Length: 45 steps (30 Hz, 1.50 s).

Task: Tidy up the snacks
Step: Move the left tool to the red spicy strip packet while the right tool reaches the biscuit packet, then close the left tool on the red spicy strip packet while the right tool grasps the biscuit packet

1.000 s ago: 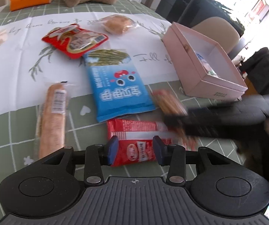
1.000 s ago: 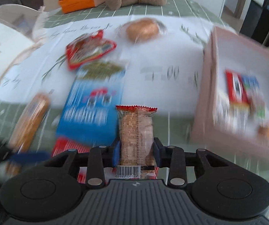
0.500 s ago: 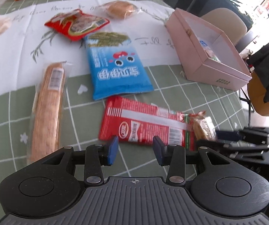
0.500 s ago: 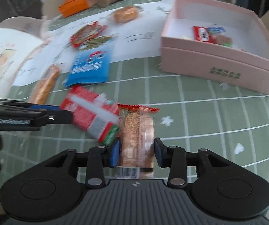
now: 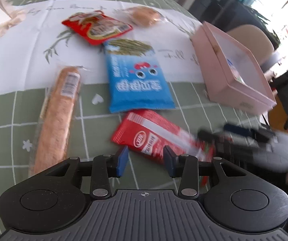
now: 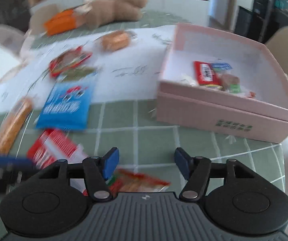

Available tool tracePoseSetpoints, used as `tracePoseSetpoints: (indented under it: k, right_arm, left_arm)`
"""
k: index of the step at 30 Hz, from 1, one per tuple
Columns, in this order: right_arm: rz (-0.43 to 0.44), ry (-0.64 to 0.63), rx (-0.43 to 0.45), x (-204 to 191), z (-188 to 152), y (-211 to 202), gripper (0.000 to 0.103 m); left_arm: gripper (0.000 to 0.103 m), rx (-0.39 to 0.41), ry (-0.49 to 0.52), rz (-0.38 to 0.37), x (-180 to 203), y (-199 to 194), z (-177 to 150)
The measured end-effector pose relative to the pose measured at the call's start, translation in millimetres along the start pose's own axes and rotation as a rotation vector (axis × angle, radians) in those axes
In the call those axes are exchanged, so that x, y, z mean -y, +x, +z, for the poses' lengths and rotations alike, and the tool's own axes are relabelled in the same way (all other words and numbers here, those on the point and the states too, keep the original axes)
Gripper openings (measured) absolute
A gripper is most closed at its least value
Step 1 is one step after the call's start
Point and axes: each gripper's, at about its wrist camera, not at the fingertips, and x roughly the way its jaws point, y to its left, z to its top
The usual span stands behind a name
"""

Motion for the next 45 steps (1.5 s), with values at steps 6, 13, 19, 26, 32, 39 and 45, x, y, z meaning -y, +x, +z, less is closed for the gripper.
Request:
tracePoseSetpoints:
  k: [6, 13, 19, 26, 32, 39, 45]
  right_arm:
    - [0.021, -0.037, -0.008, -20, -24, -16, 0.068]
    - [-0.033, -0.018, -0.009, 0, -45, -31, 0.078]
    - [-0.050, 0.125, -0.005, 45, -48, -46, 0.078]
    - [0.120, 0.214, -0.052, 49, -62, -64, 0.078]
    - [0.103, 0.154, -0.067, 19, -70, -58, 0.088]
    - [0.074, 0.139, -0.047, 30, -74, -59, 0.092]
    - [0.052, 0.188, -0.035, 52, -80, -65, 0.097]
  left_arm:
    - [0.044, 0.021, 0.070, 0.040, 17, 16, 17]
    - [0.054, 0.057, 0.280, 0.101, 44, 28, 14]
    - [0.055, 0.048, 0.291, 0.086, 28, 20, 12]
    - [0.054, 0.031, 0.251, 0.105, 33, 23, 16]
    - [0.062, 0.047, 0.320, 0.126, 51, 32, 13]
    - [0.062, -0.010, 0.422, 0.070, 58, 19, -14]
    - [0.062, -0.024, 0.426, 0.066, 59, 13, -29]
